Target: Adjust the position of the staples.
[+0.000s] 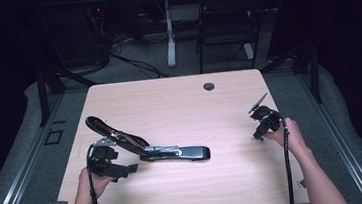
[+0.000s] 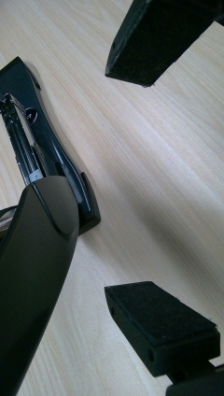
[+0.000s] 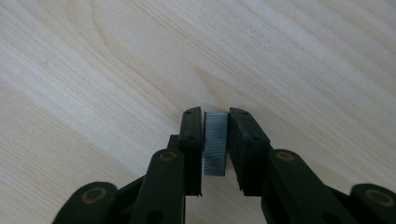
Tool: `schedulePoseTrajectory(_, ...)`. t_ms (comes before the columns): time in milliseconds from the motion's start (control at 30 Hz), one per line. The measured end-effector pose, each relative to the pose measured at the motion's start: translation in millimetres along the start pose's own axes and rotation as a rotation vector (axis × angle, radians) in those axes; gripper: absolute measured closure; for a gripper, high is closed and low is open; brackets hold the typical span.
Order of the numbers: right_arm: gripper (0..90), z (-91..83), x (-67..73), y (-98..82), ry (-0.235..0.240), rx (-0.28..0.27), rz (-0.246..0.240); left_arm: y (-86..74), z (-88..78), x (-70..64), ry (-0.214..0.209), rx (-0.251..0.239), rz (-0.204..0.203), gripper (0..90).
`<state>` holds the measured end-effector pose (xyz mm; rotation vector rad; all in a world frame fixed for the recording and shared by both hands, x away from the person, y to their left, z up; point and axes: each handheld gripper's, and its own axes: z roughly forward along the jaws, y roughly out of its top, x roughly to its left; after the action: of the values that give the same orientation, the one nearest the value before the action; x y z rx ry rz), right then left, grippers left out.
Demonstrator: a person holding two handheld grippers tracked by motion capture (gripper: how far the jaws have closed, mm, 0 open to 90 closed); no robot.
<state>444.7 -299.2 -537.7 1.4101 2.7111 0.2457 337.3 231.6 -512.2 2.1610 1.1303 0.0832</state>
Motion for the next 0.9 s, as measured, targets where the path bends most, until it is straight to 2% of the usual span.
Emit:
schedulePoseTrajectory(33,76.7,2.0,1.2,-1.0,0.002,-0.026,0.02,0.0,0.0,0.0,0.0,0.0,0.001,0.5)
schedulePoseTrajectory(67,77.1,2.1,1.2,-1.1,0.002,-0.027,0.022,0.0,0.2,0.0,0.003,0.0,0.001,0.5)
schedulePoseTrajectory(167,77.7,2.2,1.2,-1.2,-0.002,-0.025,0.02,0.0,0.3,0.1,0.002,0.0,0.001,0.5)
schedulePoseTrajectory(267,77.8,0.2,0.1,-0.3,-0.008,0.003,0.001,0.0,0.6,0.1,0.002,0.001,0.0,0.5)
schedulePoseTrajectory(300,77.8,2.7,1.8,-1.7,-0.005,-0.034,0.028,-0.1,0.4,0.0,0.002,0.001,0.001,0.5)
schedulePoseTrajectory(333,77.8,2.7,2.1,-1.8,-0.007,-0.034,0.03,-0.1,0.4,-0.1,0.001,-0.001,0.0,0.5)
schedulePoseTrajectory(433,77.9,2.5,2.1,-1.9,-0.003,-0.033,0.031,0.0,0.2,-0.2,0.001,-0.001,0.002,0.5)
schedulePoseTrajectory(500,77.9,0.3,0.3,-1.0,-0.001,-0.006,0.008,0.0,0.0,0.0,-0.001,0.001,0.002,0.5)
schedulePoseTrajectory(533,77.9,2.2,1.7,-2.4,0.001,-0.037,0.033,-0.1,0.4,-0.2,0.004,-0.002,0.001,0.5)
schedulePoseTrajectory(567,77.9,1.2,0.6,-2.0,0.003,-0.026,0.021,-0.1,0.4,-0.1,0.005,-0.001,0.002,0.5)
schedulePoseTrajectory(633,77.9,1.2,0.4,-2.9,0.004,-0.042,0.032,-0.1,0.5,0.0,0.003,-0.001,0.002,0.4)
schedulePoseTrajectory(667,77.9,-1.0,-0.7,-2.2,0.0,-0.018,0.013,-0.1,0.6,0.0,0.004,0.0,0.002,0.4)
schedulePoseTrajectory(700,78.0,0.1,0.6,-3.2,0.0,-0.046,0.035,-0.1,0.6,0.1,0.003,-0.001,0.002,0.5)
schedulePoseTrajectory(733,78.0,0.1,0.5,-3.4,0.006,-0.053,0.037,-0.1,0.6,0.0,0.003,-0.001,0.002,0.4)
schedulePoseTrajectory(800,78.0,-1.9,0.5,-3.1,0.003,-0.048,0.032,-0.1,0.3,0.1,0.002,0.0,0.002,0.5)
schedulePoseTrajectory(867,78.0,-7.6,-1.8,-0.5,-0.007,0.008,-0.017,0.0,0.1,0.3,-0.001,0.002,0.001,0.5)
schedulePoseTrajectory(900,78.0,-7.0,-0.7,-0.9,-0.004,-0.009,-0.004,0.0,0.1,0.3,-0.001,0.001,0.001,0.5)
